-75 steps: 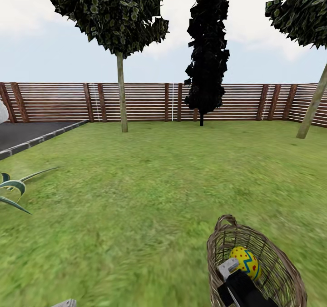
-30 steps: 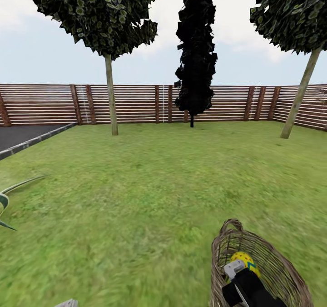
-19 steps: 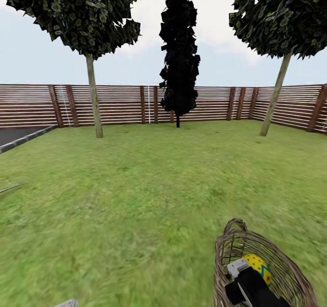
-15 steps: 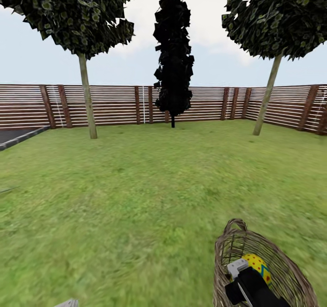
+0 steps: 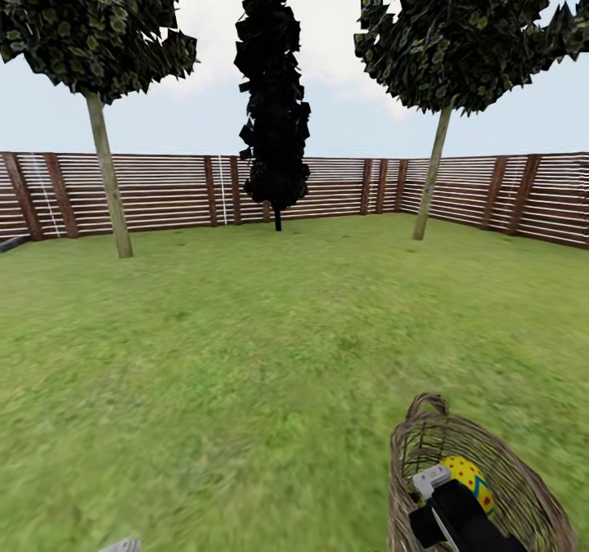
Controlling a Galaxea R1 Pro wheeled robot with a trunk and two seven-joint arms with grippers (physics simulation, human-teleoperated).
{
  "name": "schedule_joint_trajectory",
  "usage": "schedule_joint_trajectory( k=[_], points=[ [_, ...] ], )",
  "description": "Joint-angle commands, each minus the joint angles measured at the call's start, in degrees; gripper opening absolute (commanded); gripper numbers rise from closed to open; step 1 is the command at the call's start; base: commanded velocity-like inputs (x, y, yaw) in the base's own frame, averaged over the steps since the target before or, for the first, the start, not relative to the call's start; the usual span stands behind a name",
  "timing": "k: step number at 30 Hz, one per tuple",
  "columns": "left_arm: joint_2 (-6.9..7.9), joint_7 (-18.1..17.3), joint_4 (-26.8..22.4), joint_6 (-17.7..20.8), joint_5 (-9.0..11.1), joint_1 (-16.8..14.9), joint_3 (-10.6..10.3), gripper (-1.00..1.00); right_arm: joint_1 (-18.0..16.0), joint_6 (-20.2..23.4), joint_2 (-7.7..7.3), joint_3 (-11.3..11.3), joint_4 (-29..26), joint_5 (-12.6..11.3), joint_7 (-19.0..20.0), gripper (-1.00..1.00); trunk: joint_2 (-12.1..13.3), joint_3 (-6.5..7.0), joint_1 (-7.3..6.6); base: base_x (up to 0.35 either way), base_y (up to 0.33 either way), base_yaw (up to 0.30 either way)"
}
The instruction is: Take the three Easter eggs out of the wicker basket on the lawn in the garden, then place them on the lawn next to a single tree (choose any tree) so that all three eggs are next to the same tree and none are left in the basket.
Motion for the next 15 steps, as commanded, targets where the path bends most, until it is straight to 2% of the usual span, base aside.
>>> schedule_joint_trajectory(
  k=[1, 15],
  points=[
    [0.00, -0.02, -0.13, 0.23, 0.14, 0.02, 0.06, 1.00, -0.06, 0.20, -0.05, 0.13, -0.05, 1.09, 0.48, -1.00, 0.39, 0.14, -0.23, 0.000, 0.000, -0.289],
    [-0.02, -0.02, -0.10, 0.23, 0.14, 0.02, 0.06, 1.00, -0.04, 0.22, -0.23, -0.74, -0.05, 1.09, 0.52, -1.00, 6.00, 2.65, -3.31, 0.000, 0.000, -0.289]
  ],
)
